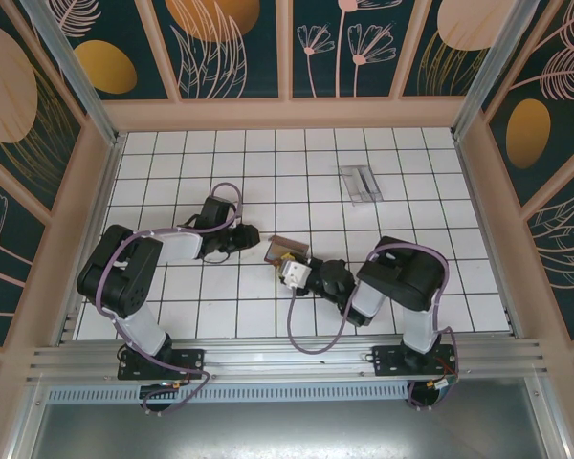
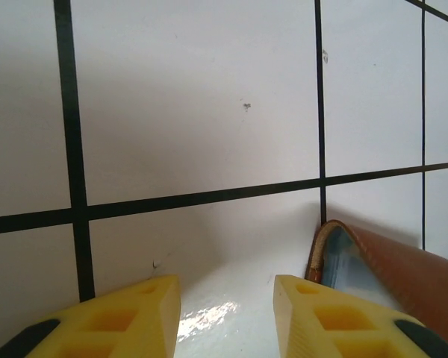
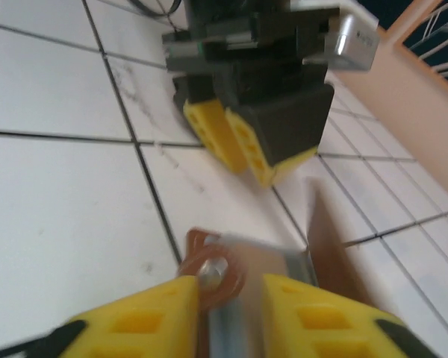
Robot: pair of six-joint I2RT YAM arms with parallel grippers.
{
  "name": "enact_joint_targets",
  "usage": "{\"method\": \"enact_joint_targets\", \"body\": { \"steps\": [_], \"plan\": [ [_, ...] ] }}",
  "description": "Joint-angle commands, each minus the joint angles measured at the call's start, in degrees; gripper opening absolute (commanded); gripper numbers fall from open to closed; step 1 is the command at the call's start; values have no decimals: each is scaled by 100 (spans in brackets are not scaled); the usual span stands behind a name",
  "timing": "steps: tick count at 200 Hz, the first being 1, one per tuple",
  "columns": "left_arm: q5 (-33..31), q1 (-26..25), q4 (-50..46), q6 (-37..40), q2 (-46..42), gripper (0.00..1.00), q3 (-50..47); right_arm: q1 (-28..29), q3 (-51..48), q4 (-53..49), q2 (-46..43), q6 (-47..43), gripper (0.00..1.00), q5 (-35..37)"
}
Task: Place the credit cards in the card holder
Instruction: Move the card holder to the center of the table.
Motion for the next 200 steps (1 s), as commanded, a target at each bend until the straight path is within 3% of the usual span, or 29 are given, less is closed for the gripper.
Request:
{"method": "enact_joint_targets", "body": {
  "steps": [1,34,63,75,95,117,131,157,200],
  "plan": [
    [207,-273,-45,162,10,38,-166,50,-77,-633,-666,439,32,-576],
    [-29,-273,-198,192,-254,38,34,43,-285,-1325,-1595,1142,33,-1000],
    [-150,-273,-263,413,-241,39,406,-14,-152,-2268,-2304,2394,39,-369],
    [-117,-273,-353,542,-110,39,649,-226,111,-2749,-2294,3211,39,-532],
    [-31,-273,-223,661,157,39,869,-302,202,-2614,-2140,4008,39,-1053],
    [-187,-273,-327,784,206,38,1087,-287,329,-2906,-2202,4660,40,-859],
    [-483,-273,-349,826,34,38,1062,-309,470,-3291,-2219,4850,43,-648],
    [-1058,-273,-344,864,-314,39,990,-411,965,-4206,-1929,4443,44,-953],
    [-425,-273,11,853,165,37,1195,-668,1509,-4407,-1328,4168,42,-1336]
  ]
}}
